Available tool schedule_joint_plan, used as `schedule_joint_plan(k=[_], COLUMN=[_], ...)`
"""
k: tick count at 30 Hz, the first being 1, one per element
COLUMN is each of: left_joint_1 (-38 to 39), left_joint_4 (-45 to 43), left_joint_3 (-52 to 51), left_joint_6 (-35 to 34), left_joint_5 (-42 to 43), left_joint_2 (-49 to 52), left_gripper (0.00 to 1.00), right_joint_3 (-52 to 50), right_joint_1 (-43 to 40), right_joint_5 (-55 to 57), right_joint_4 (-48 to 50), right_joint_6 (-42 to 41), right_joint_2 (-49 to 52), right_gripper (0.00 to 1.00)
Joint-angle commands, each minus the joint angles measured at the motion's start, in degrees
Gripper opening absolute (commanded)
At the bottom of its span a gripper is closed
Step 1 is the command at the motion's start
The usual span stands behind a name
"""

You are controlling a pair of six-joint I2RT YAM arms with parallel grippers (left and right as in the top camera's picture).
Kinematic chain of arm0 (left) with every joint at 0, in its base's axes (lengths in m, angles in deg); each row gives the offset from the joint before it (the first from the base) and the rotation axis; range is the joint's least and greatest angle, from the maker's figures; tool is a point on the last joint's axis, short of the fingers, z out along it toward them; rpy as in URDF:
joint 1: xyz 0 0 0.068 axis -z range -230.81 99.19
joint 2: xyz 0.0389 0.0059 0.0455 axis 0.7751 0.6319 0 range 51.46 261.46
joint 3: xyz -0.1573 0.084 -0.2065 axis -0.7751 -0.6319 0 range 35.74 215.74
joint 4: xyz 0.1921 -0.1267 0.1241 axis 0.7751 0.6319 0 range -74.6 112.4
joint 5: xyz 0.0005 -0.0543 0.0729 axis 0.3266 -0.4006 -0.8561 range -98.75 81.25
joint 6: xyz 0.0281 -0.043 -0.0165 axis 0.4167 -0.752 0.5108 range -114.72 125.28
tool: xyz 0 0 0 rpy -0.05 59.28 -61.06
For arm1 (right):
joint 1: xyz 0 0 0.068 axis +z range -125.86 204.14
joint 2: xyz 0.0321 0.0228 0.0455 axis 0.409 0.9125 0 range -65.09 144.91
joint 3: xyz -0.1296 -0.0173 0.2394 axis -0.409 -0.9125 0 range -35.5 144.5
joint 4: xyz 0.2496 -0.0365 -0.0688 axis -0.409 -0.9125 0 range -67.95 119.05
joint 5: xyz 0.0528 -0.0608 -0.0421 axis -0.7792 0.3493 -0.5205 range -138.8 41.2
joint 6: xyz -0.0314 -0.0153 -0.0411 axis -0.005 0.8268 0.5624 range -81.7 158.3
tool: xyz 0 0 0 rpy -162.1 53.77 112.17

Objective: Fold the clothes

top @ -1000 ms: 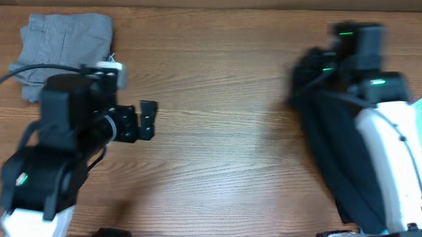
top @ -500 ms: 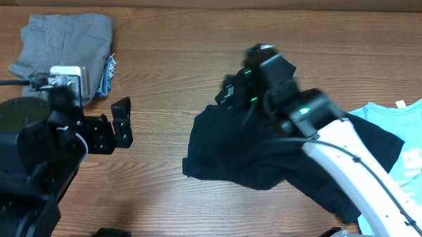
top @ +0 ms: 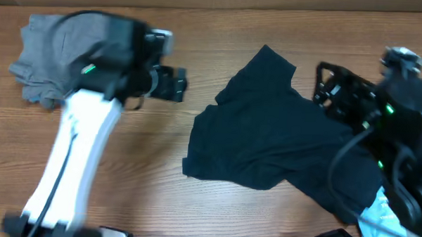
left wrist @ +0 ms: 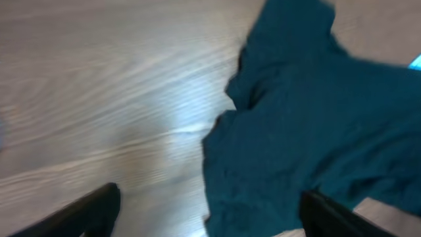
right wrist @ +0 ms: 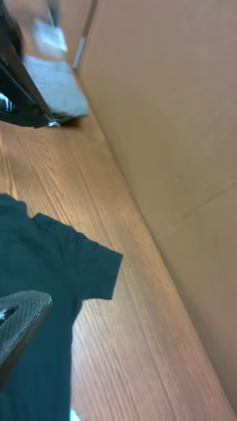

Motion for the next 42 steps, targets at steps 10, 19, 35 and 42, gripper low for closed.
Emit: schedule_joint_plan(k=[10, 19, 35, 42], left_joint_1=[6.0, 8.4, 10.6, 6.4], left_joint_4=[-25.1, -34.6, -36.5, -31.3], left_joint_3=[0.2, 0.2, 0.2, 0.8], left_joint_6=[2.7, 2.7, 1.6, 1.5], left_joint_5=[8.0, 8.9, 4.0, -5.1], left_joint_2=[25.5, 33.8, 38.2, 36.9], left_gripper=[0.87, 0.68, 0.1, 0.04], right_joint_3=[0.9, 0.9, 0.9, 0.9], right_joint_1=[-0.3, -0.3, -0.3, -0.3], right_joint_5=[-0.3, -0.3, -0.2, 1.5], right_joint_4=[-8.9, -11.8, -14.7, -16.1], right_joint_6=[-2.1, -2.1, -2.1, -2.1], right_joint_2=[0.4, 2.7, 5.4, 5.4], right_gripper=[0.82, 0.82, 0.8, 0.79])
